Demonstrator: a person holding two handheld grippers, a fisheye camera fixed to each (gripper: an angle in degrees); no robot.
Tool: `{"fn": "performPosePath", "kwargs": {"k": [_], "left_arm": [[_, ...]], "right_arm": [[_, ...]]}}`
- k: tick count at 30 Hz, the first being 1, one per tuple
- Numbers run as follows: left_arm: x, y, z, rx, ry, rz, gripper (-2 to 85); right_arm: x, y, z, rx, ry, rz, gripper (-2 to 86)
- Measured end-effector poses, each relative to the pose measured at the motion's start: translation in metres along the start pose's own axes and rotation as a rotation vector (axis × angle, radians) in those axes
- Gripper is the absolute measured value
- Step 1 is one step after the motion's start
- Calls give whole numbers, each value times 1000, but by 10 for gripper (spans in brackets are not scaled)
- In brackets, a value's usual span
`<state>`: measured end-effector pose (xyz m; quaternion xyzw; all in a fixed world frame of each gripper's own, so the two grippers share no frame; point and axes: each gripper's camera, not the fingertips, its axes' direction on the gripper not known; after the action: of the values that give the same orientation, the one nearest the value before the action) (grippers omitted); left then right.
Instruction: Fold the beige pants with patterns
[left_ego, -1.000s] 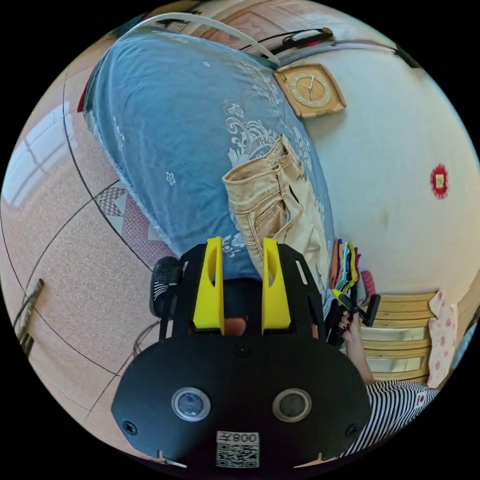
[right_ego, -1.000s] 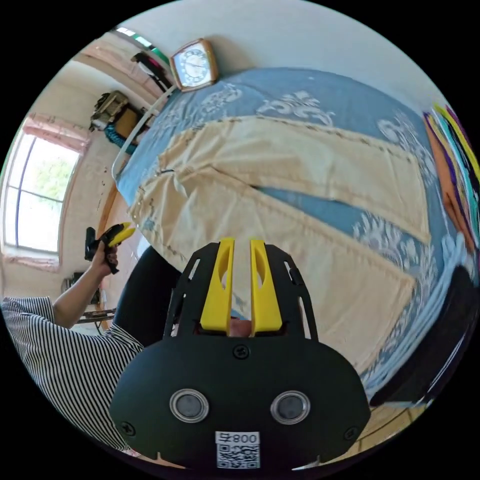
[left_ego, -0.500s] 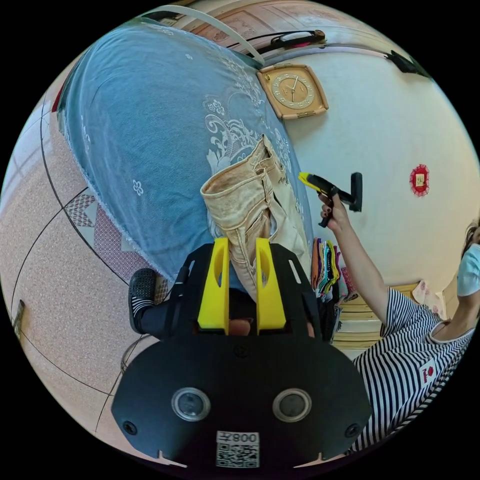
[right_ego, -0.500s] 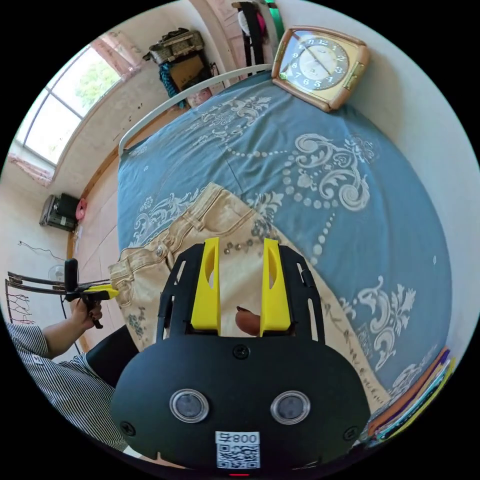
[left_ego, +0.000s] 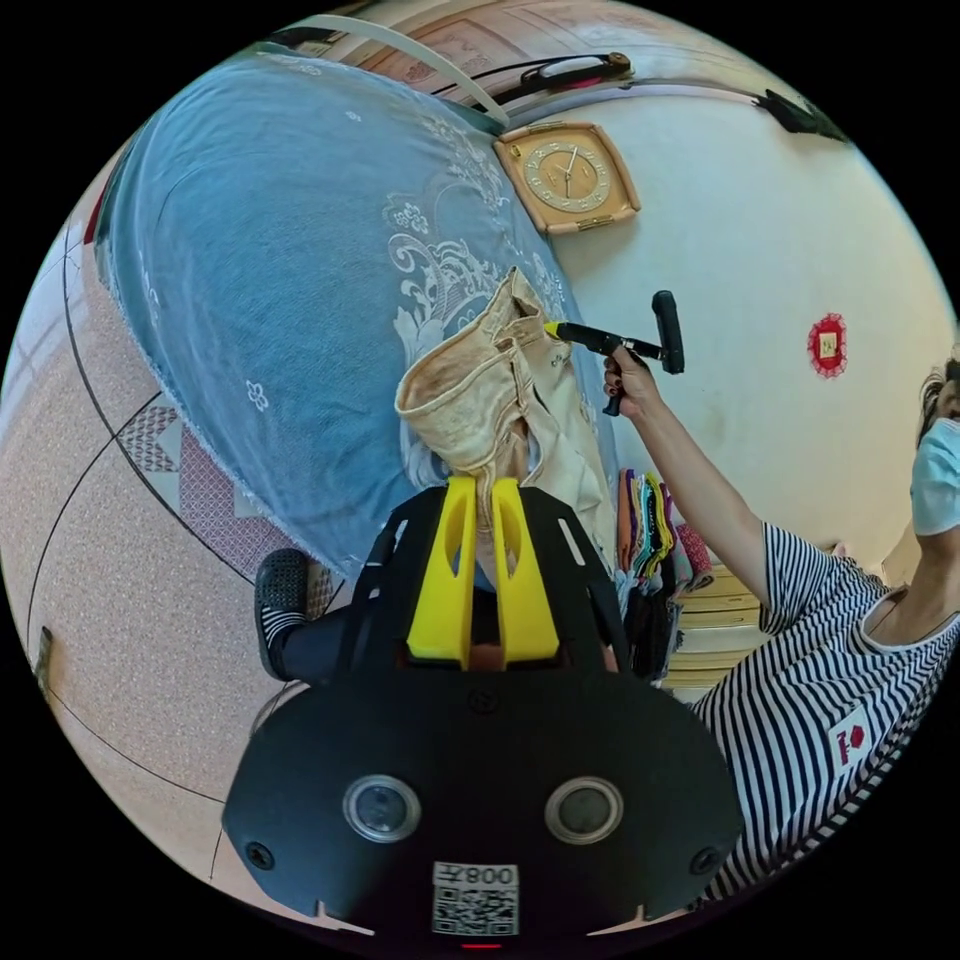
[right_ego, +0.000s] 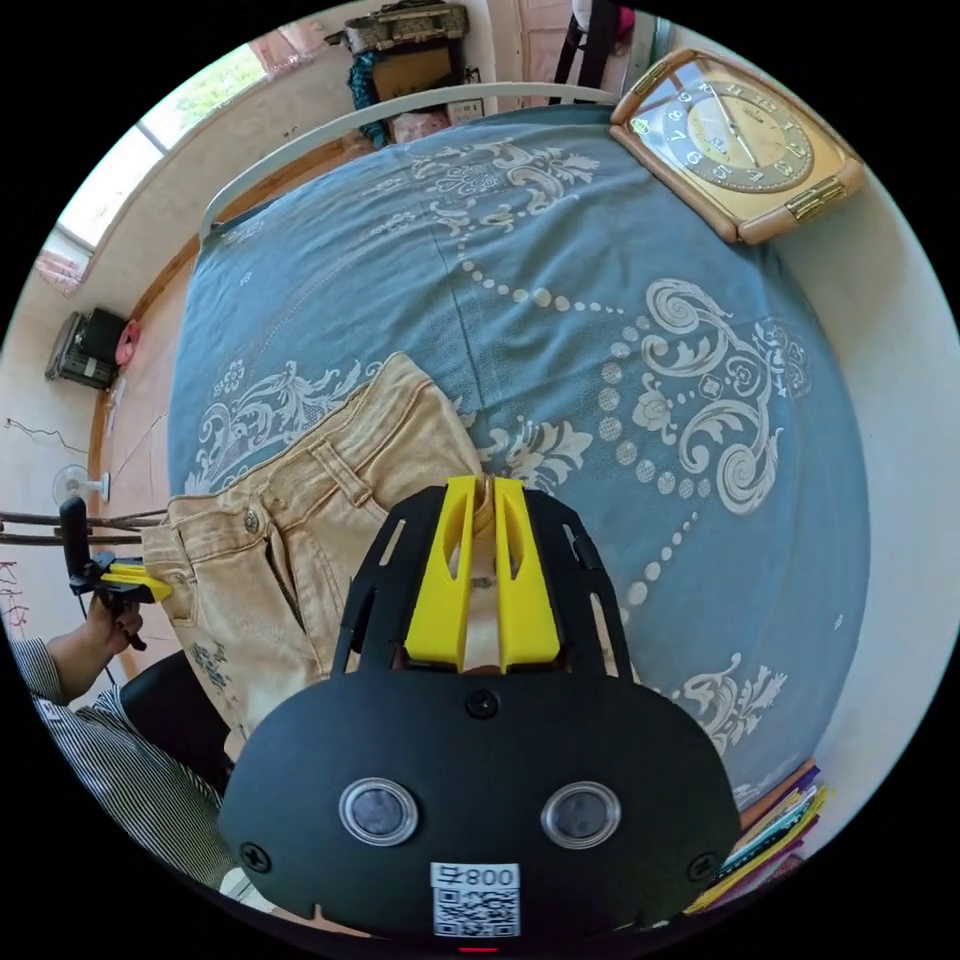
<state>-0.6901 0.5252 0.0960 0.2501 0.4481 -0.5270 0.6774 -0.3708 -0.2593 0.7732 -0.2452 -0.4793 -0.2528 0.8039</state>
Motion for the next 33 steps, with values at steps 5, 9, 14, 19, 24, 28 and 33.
{"fn": "performPosePath", "kwargs": {"k": [5, 9, 14, 19, 24, 28, 33], "left_arm": [[29, -8, -20, 43, 10, 100, 27], [46, -23, -20, 63, -11, 174, 28], [22, -28, 3, 16, -49, 51, 39], [36, -18, -12, 88, -119, 48, 61], [65, -20, -26, 183, -228, 96, 73], [103, -40, -1, 135, -231, 260, 84], [141, -82, 59, 17, -259, 413, 91]], "right_arm": [[32, 5, -15, 134, -82, 45, 18], [67, 2, -18, 235, -87, 138, 23], [91, -25, 51, 103, -126, 198, 36], [106, -27, 94, 105, -106, 269, 53], [103, -2, 91, 233, -56, 263, 72], [88, 19, 101, 311, -180, 206, 84], [30, 5, 159, 135, -134, 3, 88]]}}
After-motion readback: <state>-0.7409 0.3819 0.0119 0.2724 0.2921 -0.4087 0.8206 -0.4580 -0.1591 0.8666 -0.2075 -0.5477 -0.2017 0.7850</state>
